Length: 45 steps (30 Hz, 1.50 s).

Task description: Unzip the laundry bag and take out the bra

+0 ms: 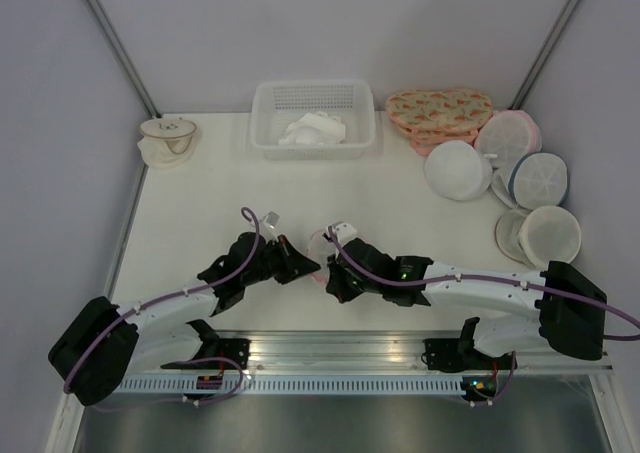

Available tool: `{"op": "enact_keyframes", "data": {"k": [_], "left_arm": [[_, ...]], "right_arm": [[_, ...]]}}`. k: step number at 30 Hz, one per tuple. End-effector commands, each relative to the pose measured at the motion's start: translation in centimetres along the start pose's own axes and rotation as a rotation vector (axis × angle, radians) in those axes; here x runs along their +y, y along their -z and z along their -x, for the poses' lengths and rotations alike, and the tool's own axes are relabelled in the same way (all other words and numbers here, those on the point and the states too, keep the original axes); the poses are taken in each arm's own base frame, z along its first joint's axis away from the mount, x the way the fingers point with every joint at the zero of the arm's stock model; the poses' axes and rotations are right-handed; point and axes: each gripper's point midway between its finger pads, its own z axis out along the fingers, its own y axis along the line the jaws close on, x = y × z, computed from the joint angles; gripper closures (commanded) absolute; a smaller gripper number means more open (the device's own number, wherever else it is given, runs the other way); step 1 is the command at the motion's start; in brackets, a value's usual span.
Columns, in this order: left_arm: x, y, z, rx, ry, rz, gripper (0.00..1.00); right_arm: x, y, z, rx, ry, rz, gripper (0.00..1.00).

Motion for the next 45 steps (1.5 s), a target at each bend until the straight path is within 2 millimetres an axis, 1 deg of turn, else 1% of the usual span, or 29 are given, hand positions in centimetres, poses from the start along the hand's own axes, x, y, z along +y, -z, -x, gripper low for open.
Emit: {"op": "enact_keyframes", "data": {"k": [1,2,3,5,6,12,14,17,20,21,22,23,24,26,27,28,29,30,33,34,36,37,38,39,40,41,42,43,45], "left_arm": [[-1.4,0.3,1.3,-0.053,-0.042,-0.021,0.98],[-1.6,0.6,1.6,-0.070,-0.053,-0.022,0.98],[-1.2,0.8,1.6,-0.073,-0.056,0.002,0.98],[-0.8,1.2,2.2,-0.104,-0.075,0.025,0.98],[-0.8,1.5,2.2,-0.110,-0.083,0.031,0.98],[-1.5,1.9,2.8,-0.122,-0.123,0.030,0.98],[-1.7,1.9,2.8,-0.118,-0.141,0.028,0.98],[-2.2,1.8,3.2,-0.113,-0.183,0.026,0.98],[-3.3,1.5,4.5,-0.128,-0.247,0.020,0.98],[-4.6,1.4,5.3,-0.143,-0.270,-0.002,0.98],[-4.2,0.8,5.9,-0.141,-0.297,0.021,0.98],[-4.6,0.6,6.4,-0.144,-0.310,0.020,0.98],[-5.7,0.4,7.6,-0.154,-0.333,-0.002,0.98],[-6.0,-0.8,8.9,-0.150,-0.341,0.003,0.97],[-5.9,-1.2,9.0,-0.144,-0.339,0.011,0.88],[-5.4,-1.5,9.8,-0.153,-0.320,0.038,0.72],[-3.8,-2.2,9.9,-0.141,-0.290,0.106,0.38],[-2.7,-2.1,10.3,-0.145,-0.263,0.178,0.33],[-0.4,-1.4,9.4,-0.145,-0.212,0.254,0.26],[0.0,-1.0,8.9,-0.146,-0.184,0.263,0.21],[0.7,0.4,8.0,-0.162,-0.143,0.264,0.20],[1.1,1.0,7.5,-0.158,-0.128,0.270,0.19],[1.0,1.5,7.2,-0.166,-0.119,0.259,0.19],[1.7,2.0,6.2,-0.152,-0.090,0.255,0.19],[0.6,2.8,6.1,-0.169,-0.085,0.207,0.18],[0.4,3.1,5.8,-0.169,-0.072,0.186,0.18],[0.7,3.3,4.9,-0.150,-0.040,0.175,0.17],[-0.1,3.9,4.9,-0.164,-0.036,0.139,0.17],[-0.5,4.1,4.2,-0.146,-0.018,0.109,0.16]], "right_arm": [[-1.8,1.0,0.0,0.008,-0.003,-0.106,1.00],[-2.5,1.1,-0.1,0.010,-0.003,-0.145,1.00],[-4.2,1.5,-0.8,0.026,0.006,-0.226,1.00],[-5.5,2.1,-1.0,0.033,-0.001,-0.297,0.99],[-6.9,2.6,-1.4,0.044,0.012,-0.368,0.99],[-10.9,4.0,-1.6,0.032,-0.010,-0.572,1.00],[-12.8,4.3,-1.3,0.016,-0.021,-0.662,0.99],[-14.4,4.6,-0.9,0.003,-0.025,-0.736,1.00],[-13.3,4.0,-0.6,0.010,-0.023,-0.672,1.00],[-12.6,3.6,-0.3,0.001,-0.009,-0.624,1.00],[-11.9,3.6,0.1,-0.014,-0.013,-0.584,1.00],[-10.9,3.3,-0.1,0.004,-0.015,-0.520,1.00],[-10.2,2.9,0.1,-0.010,-0.008,-0.472,1.00],[-8.4,2.8,0.4,-0.027,-0.019,-0.361,1.00],[-8.0,2.9,0.5,-0.034,-0.024,-0.334,1.00],[-7.5,3.2,0.8,-0.048,-0.025,-0.307,1.00],[-7.1,3.2,1.0,-0.060,-0.028,-0.288,1.00],[-7.0,3.2,0.9,-0.057,-0.029,-0.275,1.00],[-6.3,3.1,1.0,-0.061,-0.031,-0.236,0.99],[-5.7,3.0,0.8,-0.048,-0.027,-0.202,1.00],[-4.9,2.5,0.9,-0.052,-0.022,-0.154,1.00],[-3.9,2.2,0.5,-0.030,-0.017,-0.097,1.00],[-2.9,2.0,1.1,-0.053,-0.006,-0.043,1.00],[-2.3,1.9,0.9,-0.049,0.001,-0.005,1.00],[-1.1,1.8,0.6,-0.029,0.009,0.065,1.00],[0.0,1.7,1.4,-0.062,0.014,0.119,1.00],[0.5,1.6,1.4,-0.062,0.023,0.150,1.00],[0.9,1.4,1.3,-0.056,0.028,0.171,0.99],[2.0,1.2,1.9,-0.062,0.037,0.215,1.00]]}}
